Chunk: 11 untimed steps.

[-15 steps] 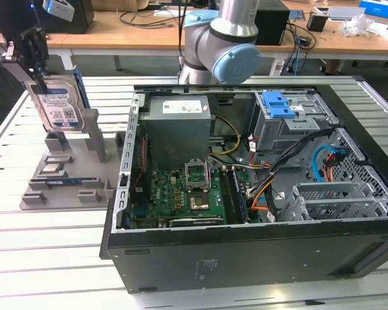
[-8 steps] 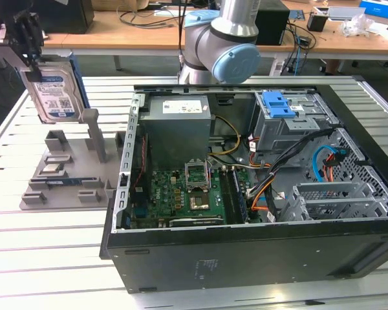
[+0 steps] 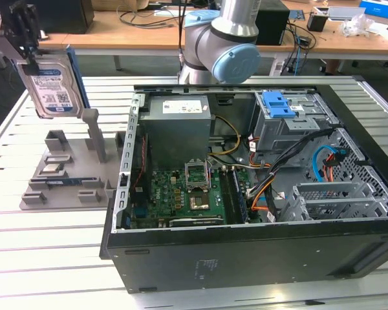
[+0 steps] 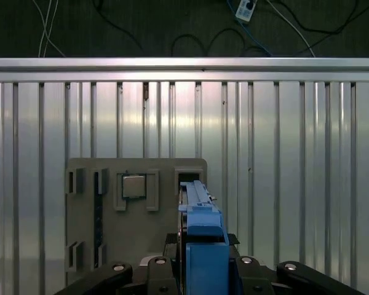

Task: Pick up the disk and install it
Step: 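Pick up the disk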

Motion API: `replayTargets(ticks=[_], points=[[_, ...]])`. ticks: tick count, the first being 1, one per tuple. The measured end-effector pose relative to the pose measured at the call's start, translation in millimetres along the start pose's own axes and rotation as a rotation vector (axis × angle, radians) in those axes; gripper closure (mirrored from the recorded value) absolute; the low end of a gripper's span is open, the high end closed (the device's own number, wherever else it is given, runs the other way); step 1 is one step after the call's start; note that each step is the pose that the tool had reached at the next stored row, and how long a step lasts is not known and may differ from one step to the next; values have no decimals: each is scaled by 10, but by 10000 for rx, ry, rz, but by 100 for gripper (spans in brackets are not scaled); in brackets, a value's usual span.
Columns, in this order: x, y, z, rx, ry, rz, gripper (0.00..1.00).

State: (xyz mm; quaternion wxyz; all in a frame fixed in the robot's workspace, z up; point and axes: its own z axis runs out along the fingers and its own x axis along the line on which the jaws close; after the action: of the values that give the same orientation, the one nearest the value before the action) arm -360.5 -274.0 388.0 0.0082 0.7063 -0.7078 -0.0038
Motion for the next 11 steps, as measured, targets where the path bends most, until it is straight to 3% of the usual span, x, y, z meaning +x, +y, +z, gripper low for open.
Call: replayTargets(ticks=[8, 11], points=[[-1, 3, -188, 0, 0, -1, 64], [-1, 5, -306, 1, 0, 0, 64]])
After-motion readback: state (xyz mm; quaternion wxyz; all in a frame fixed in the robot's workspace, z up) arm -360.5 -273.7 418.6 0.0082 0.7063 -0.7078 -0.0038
